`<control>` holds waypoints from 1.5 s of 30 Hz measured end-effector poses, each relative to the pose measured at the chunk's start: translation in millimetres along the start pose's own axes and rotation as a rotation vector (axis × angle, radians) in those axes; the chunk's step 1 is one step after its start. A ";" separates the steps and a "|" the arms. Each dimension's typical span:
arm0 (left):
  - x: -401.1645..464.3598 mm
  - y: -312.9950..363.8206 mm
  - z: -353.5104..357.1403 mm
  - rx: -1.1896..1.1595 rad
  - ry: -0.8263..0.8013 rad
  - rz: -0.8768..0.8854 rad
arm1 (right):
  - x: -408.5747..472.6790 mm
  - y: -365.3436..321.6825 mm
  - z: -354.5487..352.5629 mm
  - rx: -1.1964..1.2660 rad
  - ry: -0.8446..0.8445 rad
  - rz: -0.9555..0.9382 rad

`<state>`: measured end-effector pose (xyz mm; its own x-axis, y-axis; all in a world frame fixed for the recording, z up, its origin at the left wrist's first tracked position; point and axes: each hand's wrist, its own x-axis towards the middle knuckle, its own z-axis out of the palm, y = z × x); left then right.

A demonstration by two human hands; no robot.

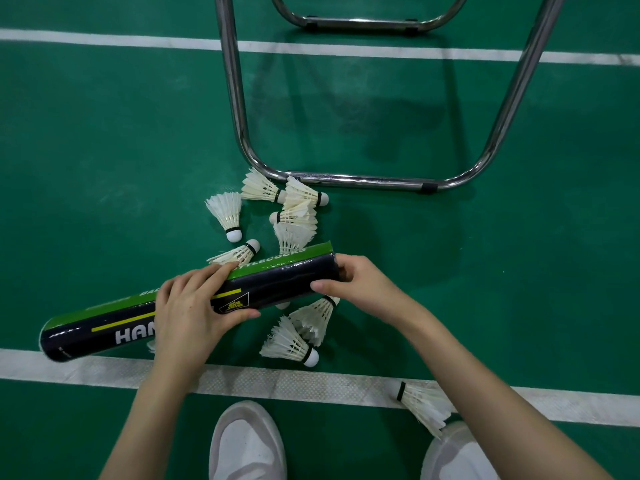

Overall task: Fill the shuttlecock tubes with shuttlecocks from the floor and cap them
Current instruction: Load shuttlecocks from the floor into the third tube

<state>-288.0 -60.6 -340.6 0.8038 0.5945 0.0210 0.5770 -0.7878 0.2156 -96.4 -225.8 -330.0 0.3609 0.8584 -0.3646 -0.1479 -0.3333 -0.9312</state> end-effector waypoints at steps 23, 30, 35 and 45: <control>-1.8 -40.3 0.4 0.022 -0.015 -0.107 | 78.3 12.3 -6.2 -0.490 0.167 0.039; -1.4 -37.3 1.1 0.027 -0.025 -0.111 | 58.2 18.1 -10.4 -0.446 0.314 0.034; -2.1 -30.6 1.5 0.033 -0.026 -0.103 | 29.3 8.9 -19.3 -0.210 0.443 -0.070; 0.2 1.7 3.9 0.016 -0.032 -0.047 | -3.5 -1.2 -4.4 -0.014 0.443 -0.013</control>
<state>-286.3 -62.4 -344.0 0.7800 0.6255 -0.0196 0.6160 -0.7619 0.2002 -93.5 -230.2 -327.6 0.7232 0.6134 -0.3174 -0.1289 -0.3316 -0.9346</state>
